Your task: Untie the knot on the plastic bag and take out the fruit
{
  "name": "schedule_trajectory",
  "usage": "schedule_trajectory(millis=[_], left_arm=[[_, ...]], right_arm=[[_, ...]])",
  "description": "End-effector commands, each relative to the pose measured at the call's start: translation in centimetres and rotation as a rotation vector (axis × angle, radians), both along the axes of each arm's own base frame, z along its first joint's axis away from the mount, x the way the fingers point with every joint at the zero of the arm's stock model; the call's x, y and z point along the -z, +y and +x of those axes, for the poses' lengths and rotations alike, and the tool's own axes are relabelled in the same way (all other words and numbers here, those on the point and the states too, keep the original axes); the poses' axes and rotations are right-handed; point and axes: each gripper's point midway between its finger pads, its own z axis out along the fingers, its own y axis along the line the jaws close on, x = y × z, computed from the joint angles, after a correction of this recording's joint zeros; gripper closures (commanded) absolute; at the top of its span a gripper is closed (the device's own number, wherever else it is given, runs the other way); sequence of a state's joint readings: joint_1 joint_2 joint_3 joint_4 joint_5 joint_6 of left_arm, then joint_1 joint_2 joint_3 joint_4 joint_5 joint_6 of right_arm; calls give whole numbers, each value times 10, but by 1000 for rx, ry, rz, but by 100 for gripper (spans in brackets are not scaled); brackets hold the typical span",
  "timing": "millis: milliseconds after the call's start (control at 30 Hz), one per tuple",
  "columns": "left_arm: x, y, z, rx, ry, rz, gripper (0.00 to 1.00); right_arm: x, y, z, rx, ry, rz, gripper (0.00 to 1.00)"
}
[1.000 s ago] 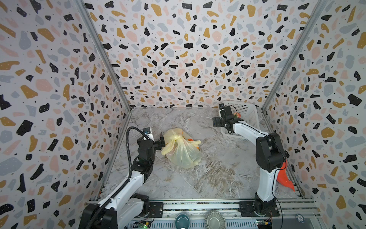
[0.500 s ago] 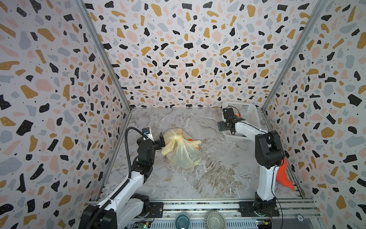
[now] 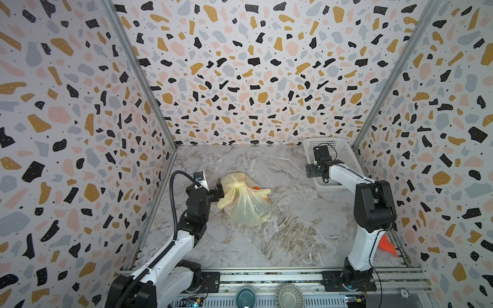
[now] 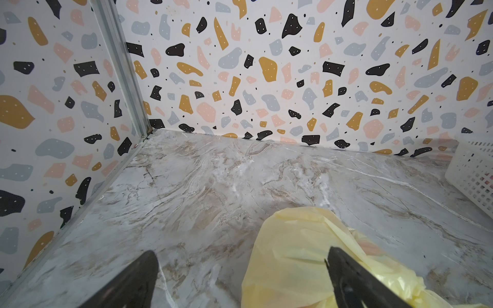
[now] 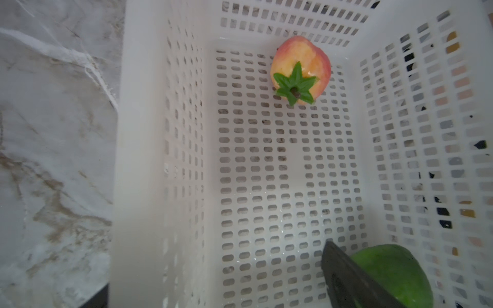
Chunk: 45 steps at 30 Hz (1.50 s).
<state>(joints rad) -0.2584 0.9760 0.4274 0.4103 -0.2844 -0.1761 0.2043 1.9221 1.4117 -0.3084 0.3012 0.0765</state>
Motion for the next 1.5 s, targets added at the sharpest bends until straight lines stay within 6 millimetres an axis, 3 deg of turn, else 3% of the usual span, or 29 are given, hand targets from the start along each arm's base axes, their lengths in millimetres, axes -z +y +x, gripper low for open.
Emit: schedule_trajectory(millis=[0, 133, 333, 500, 667, 833, 1033, 1300, 1400, 1467], left_arm=[[-14, -6, 2, 27, -30, 4, 0], [-15, -14, 4, 54, 18, 19, 0], [-15, -15, 0, 53, 76, 15, 0], [-9, -13, -4, 42, 120, -6, 0], [-5, 3, -12, -53, 131, -44, 0], [-6, 7, -12, -84, 139, -53, 0], [-9, 6, -9, -78, 146, -55, 0], [-10, 7, -5, -80, 148, -56, 0], [-10, 6, -5, -77, 147, -57, 0], [-10, 7, -5, -79, 148, -53, 0]], right_arm=[[-18, -6, -2, 7, -14, -11, 6], [-33, 13, -6, -47, -26, 38, 4], [-69, 75, -40, -219, -40, 147, 2], [-90, 162, -98, -488, -64, 338, 2], [-102, 243, -167, -714, -83, 511, 7], [-88, 301, -216, -854, -33, 515, 10], [-71, 335, -240, -896, -18, 477, 16], [-42, 359, -232, -868, -7, 415, 27], [-31, 368, -227, -877, -11, 396, 34], [-24, 374, -226, -888, 5, 384, 49]])
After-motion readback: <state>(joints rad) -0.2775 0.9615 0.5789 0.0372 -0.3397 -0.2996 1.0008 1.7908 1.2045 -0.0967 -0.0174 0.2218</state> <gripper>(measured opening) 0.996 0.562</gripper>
